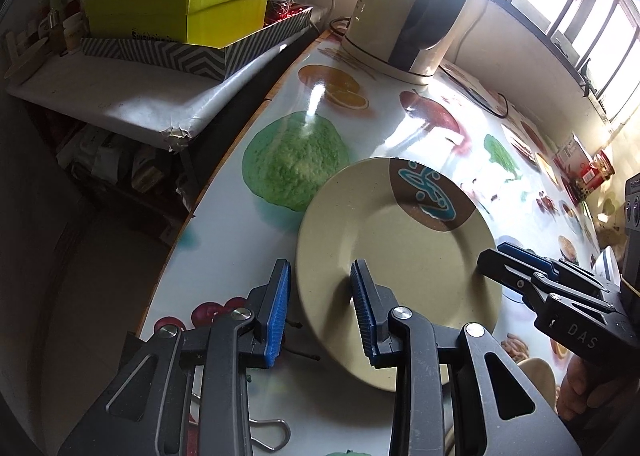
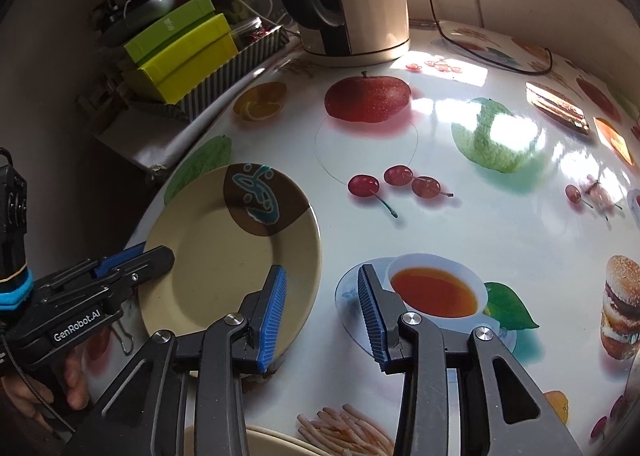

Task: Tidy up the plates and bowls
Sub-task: 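Move both tools to another fish-logo plate and close on its rim, then lift the fish-logo plate up with both tools, then carry the plate over the stack and lower it on top, then open both tools, then close them on the rim of the plate stack, then open both tools and lift them off the plate stack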

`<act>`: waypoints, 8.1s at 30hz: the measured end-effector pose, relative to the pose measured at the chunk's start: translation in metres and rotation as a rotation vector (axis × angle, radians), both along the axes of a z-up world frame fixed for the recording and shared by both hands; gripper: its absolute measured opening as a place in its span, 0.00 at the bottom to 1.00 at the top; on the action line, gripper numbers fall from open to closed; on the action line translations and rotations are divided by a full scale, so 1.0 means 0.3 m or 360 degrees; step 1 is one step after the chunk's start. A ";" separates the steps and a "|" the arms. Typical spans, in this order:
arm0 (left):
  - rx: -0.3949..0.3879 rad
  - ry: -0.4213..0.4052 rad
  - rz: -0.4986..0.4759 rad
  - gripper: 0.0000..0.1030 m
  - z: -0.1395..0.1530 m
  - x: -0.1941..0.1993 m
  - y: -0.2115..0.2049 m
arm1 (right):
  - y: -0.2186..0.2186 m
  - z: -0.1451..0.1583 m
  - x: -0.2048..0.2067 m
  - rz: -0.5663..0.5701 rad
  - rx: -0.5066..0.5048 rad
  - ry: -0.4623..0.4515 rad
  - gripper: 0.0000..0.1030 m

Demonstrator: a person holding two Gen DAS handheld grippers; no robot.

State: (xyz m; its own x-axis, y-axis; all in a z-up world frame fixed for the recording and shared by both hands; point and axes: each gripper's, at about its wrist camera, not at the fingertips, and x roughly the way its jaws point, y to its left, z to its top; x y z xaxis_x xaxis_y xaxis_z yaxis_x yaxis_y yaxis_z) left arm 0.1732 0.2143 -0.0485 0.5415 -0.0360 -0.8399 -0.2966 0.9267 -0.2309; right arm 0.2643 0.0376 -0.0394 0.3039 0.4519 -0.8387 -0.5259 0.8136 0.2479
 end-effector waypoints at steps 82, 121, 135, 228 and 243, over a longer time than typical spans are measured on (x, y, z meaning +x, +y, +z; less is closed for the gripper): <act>0.0078 -0.0138 -0.0162 0.25 0.181 -0.210 -0.273 | -0.310 0.181 -0.271 -0.0163 0.0199 -0.0071 0.19; 0.0031 -0.0021 -0.0238 0.26 0.079 -0.363 -0.388 | -0.444 0.111 -0.454 -0.0254 0.0176 0.0005 0.19; 0.0057 0.0010 -0.0235 0.27 0.061 -0.376 -0.392 | -0.439 0.090 -0.467 -0.0246 0.0164 0.0025 0.20; -0.0249 0.0026 -0.0266 0.46 0.001 0.024 -0.243 | -0.329 0.006 -0.116 -0.0372 0.0208 0.0187 0.42; -0.0192 0.0031 -0.0278 0.46 0.008 0.089 -0.253 | -0.325 -0.005 -0.049 -0.0412 0.0215 0.0172 0.42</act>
State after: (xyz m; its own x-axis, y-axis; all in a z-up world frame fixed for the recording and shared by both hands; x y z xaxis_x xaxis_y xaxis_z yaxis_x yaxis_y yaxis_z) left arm 0.1999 0.1383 -0.0462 0.5021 -0.2290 -0.8340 -0.1391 0.9304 -0.3392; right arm 0.2496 -0.0599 -0.0408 0.3358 0.4810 -0.8099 -0.2705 0.8728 0.4062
